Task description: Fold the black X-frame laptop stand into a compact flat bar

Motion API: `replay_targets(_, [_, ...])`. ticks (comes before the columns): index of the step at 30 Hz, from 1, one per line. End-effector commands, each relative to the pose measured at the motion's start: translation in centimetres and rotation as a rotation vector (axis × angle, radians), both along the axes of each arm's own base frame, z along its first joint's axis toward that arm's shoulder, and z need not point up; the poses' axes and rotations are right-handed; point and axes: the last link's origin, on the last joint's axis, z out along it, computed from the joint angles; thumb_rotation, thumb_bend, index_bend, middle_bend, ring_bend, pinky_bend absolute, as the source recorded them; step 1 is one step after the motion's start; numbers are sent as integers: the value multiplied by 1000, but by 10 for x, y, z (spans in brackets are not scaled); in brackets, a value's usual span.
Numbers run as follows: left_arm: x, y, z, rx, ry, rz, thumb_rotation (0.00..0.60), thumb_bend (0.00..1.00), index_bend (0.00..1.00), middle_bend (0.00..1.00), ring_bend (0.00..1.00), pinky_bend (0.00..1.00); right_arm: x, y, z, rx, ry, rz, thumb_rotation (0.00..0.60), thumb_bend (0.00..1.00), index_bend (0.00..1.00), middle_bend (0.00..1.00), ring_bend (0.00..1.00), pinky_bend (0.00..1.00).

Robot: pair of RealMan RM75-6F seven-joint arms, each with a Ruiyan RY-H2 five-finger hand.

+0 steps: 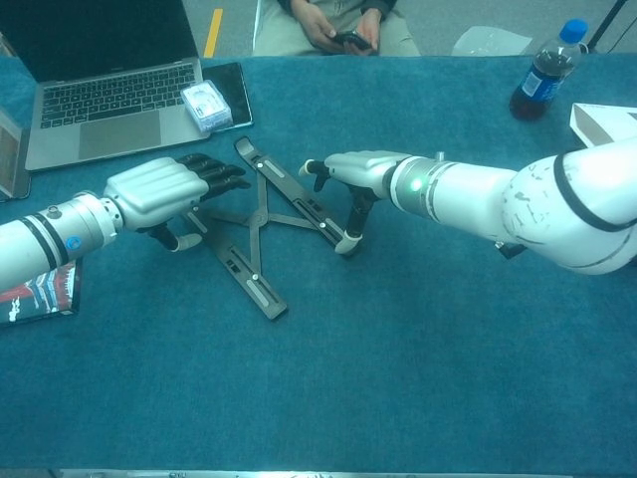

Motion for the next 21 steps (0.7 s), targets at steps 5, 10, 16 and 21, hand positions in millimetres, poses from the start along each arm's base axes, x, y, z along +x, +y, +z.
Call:
replay_targets(5, [0, 1, -3, -2, 2, 0, 600, 351, 0, 0, 0, 0, -3, -1, -1, -6, 7, -11, 600, 0, 0, 165, 0, 114])
replay_targets(10, [-2, 1, -6, -5, 10, 4, 600, 350, 0, 0, 0, 0, -2, 0, -3, -3, 5, -9, 600, 0, 0, 164, 0, 114])
replay_targets(16, [-3, -1, -8, -12, 1, 14, 600, 350, 0, 0, 0, 0, -3, 0, -6, 2, 4, -13, 600, 0, 0, 164, 0, 113])
replay_targets(21, [-1, 0, -10, -13, -10, 19, 600, 350, 0, 0, 0, 0, -2, 1, -7, 6, 1, -10, 600, 0, 0, 164, 0, 114])
